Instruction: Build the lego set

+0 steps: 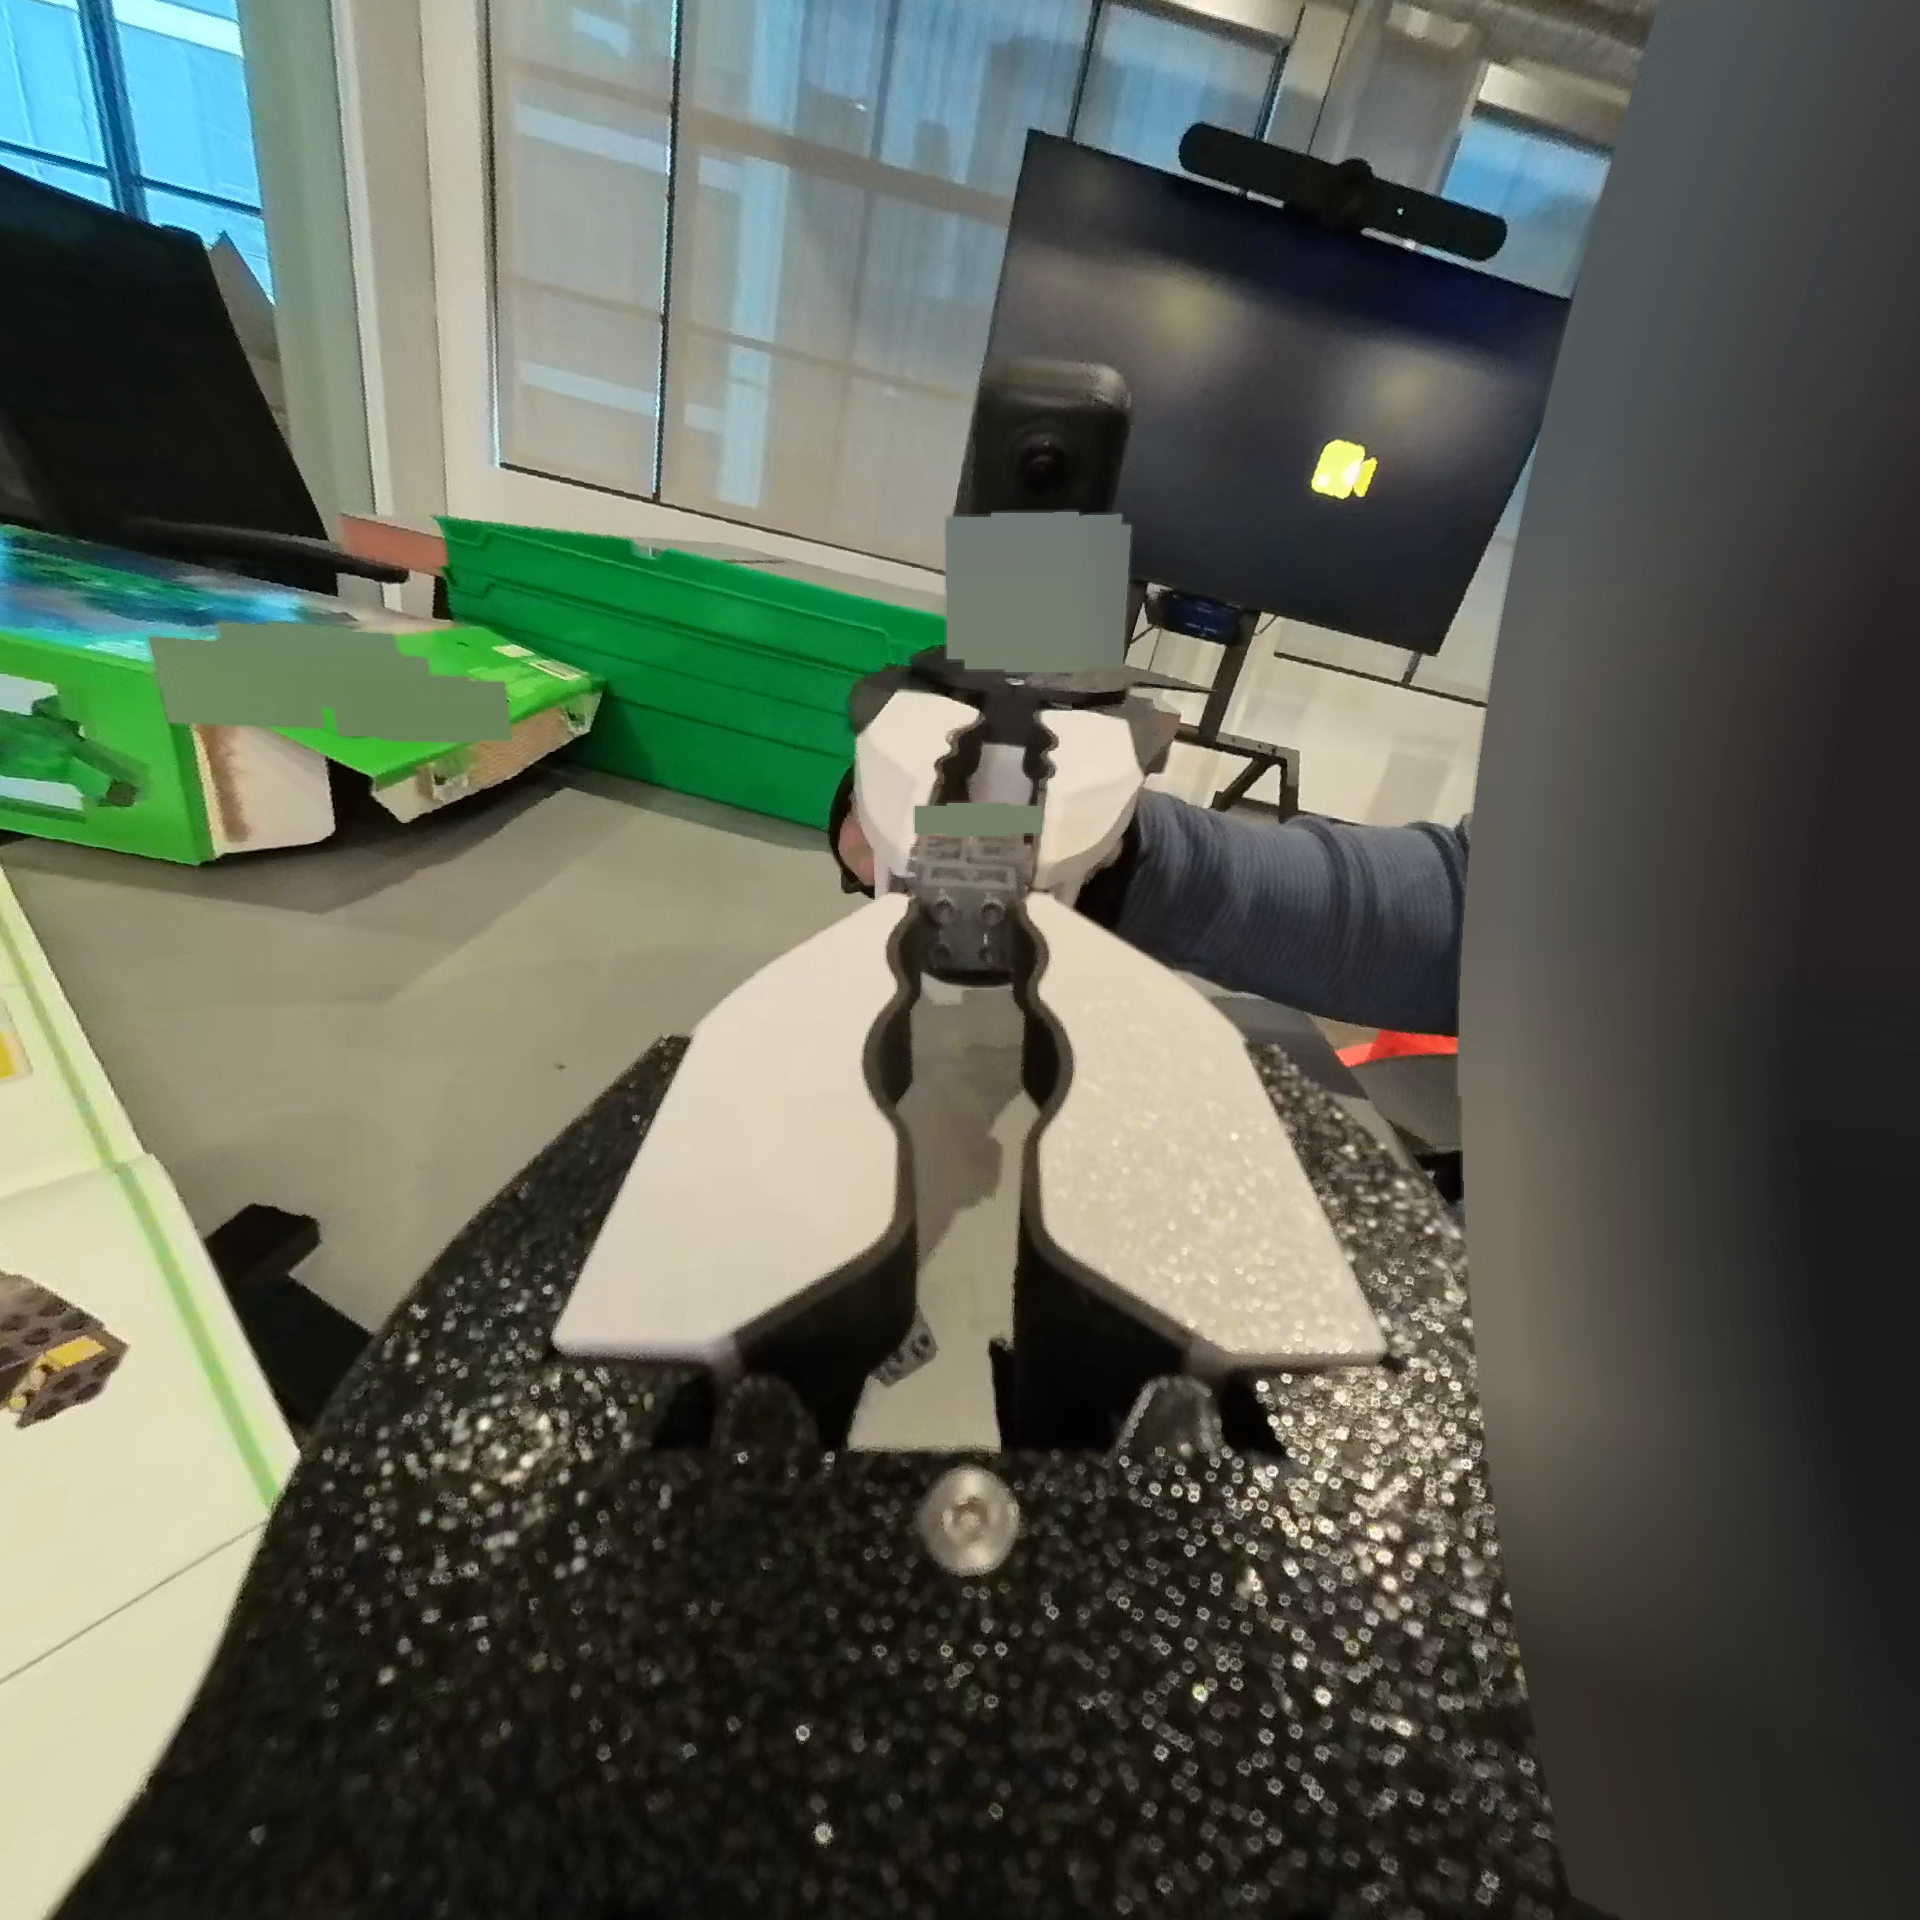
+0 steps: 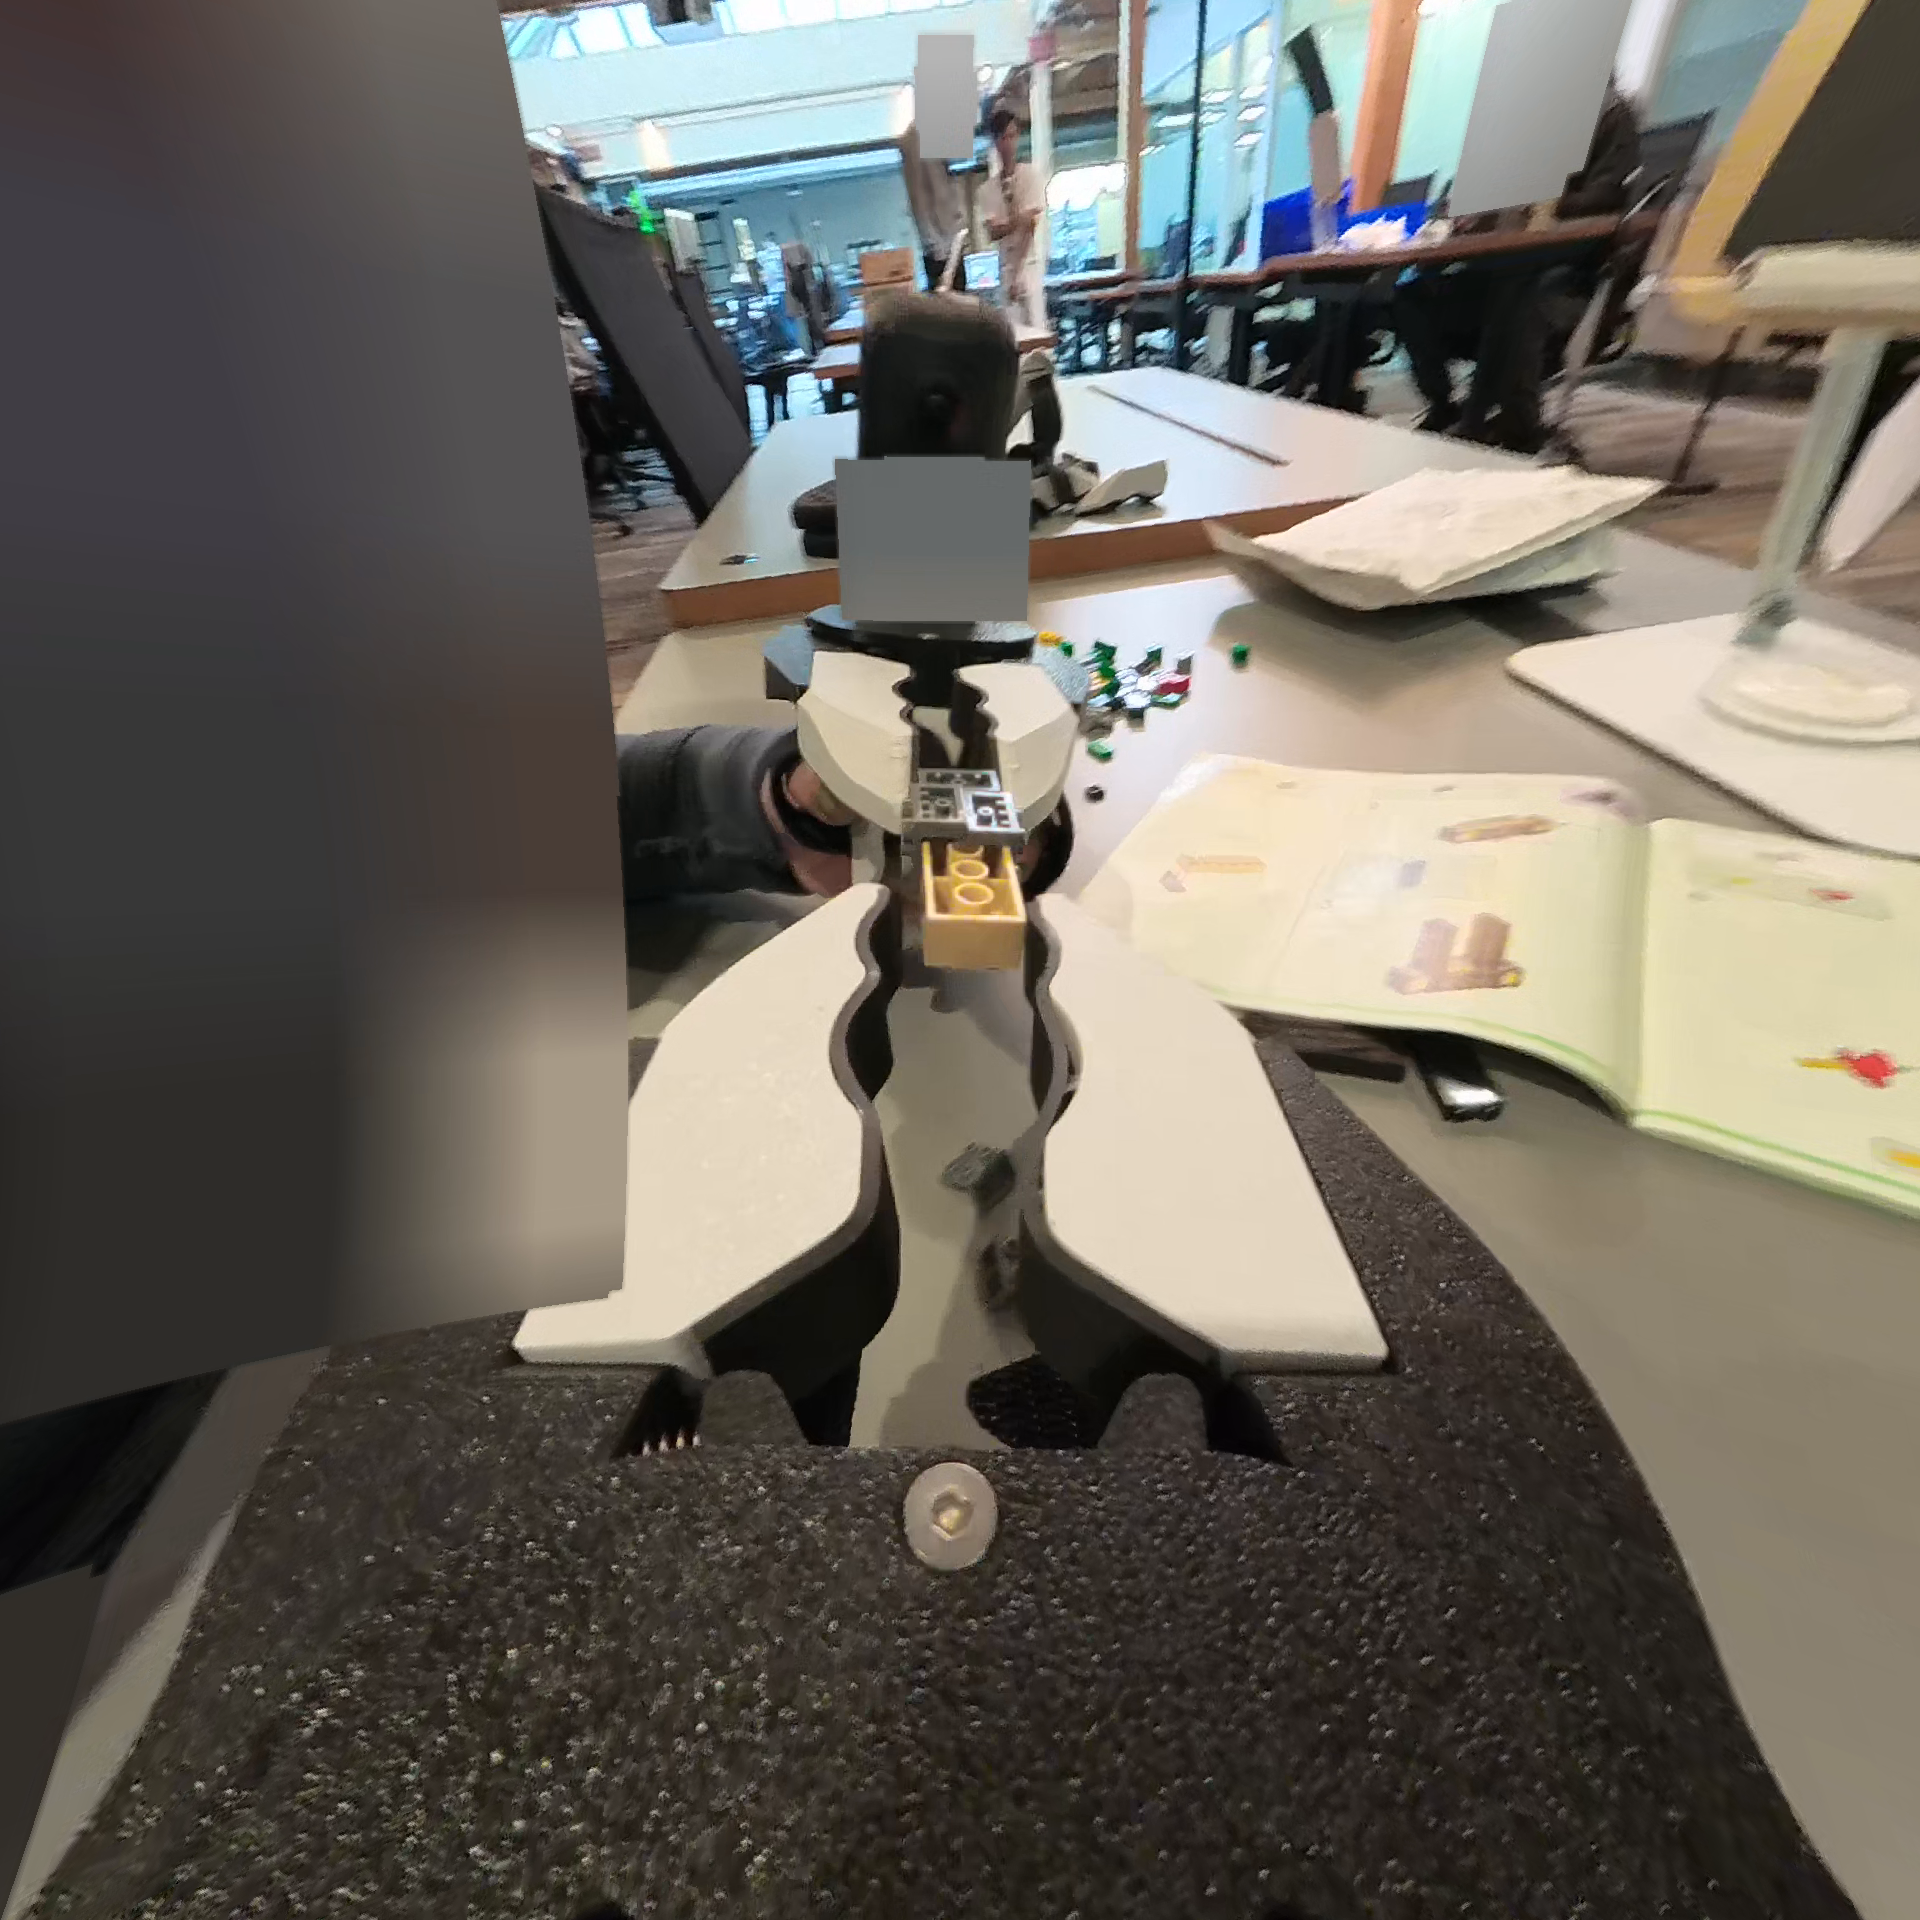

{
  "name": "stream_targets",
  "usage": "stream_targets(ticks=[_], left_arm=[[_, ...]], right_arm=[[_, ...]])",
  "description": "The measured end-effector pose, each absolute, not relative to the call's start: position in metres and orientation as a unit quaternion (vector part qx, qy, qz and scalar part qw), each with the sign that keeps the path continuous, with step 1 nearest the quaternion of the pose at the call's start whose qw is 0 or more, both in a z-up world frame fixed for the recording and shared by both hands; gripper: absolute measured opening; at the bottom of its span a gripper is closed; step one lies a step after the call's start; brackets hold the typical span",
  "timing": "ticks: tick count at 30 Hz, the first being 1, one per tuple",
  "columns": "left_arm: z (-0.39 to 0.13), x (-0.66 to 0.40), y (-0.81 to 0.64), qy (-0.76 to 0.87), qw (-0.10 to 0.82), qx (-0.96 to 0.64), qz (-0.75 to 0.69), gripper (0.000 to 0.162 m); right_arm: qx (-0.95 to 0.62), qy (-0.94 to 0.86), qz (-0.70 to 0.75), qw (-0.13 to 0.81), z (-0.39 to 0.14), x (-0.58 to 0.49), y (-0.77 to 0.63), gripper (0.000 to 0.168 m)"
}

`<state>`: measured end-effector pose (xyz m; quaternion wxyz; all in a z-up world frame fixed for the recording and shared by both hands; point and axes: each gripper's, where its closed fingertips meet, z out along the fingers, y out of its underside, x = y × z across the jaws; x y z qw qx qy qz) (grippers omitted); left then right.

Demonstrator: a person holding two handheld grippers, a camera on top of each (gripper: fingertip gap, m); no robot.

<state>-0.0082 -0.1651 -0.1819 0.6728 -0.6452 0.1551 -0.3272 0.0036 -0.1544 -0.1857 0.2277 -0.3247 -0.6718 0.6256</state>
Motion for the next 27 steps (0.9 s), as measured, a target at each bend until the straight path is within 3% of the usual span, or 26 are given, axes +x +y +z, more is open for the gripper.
stream_targets(ticks=[6,9,13,17,24,27], left_arm=[[-0.180,-0.027,-0.160,0.105,0.690,-0.647,-0.306,0.016],[-0.183,-0.044,-0.155,0.055,0.693,-0.659,-0.287,0.016],[-0.188,-0.056,-0.152,0.012,0.692,-0.666,-0.279,0.016],[-0.188,-0.054,-0.151,0.014,0.691,-0.668,-0.276,0.016],[-0.189,-0.049,-0.151,0.022,0.682,-0.669,-0.294,0.016],[-0.188,-0.048,-0.151,0.027,0.677,-0.669,-0.306,0.016]], right_arm=[[-0.338,-0.677,0.586,0.290,-0.183,-0.005,-0.145,0.042],[-0.354,-0.682,0.516,0.378,-0.179,-0.012,-0.131,0.049],[-0.335,-0.721,0.331,0.509,-0.183,-0.024,-0.124,0.048],[-0.244,-0.773,0.163,0.563,-0.196,-0.033,-0.140,0.049],[-0.164,-0.755,0.042,0.633,-0.189,-0.042,-0.134,0.047],[-0.146,-0.757,0.005,0.636,-0.192,-0.040,-0.124,0.038]])
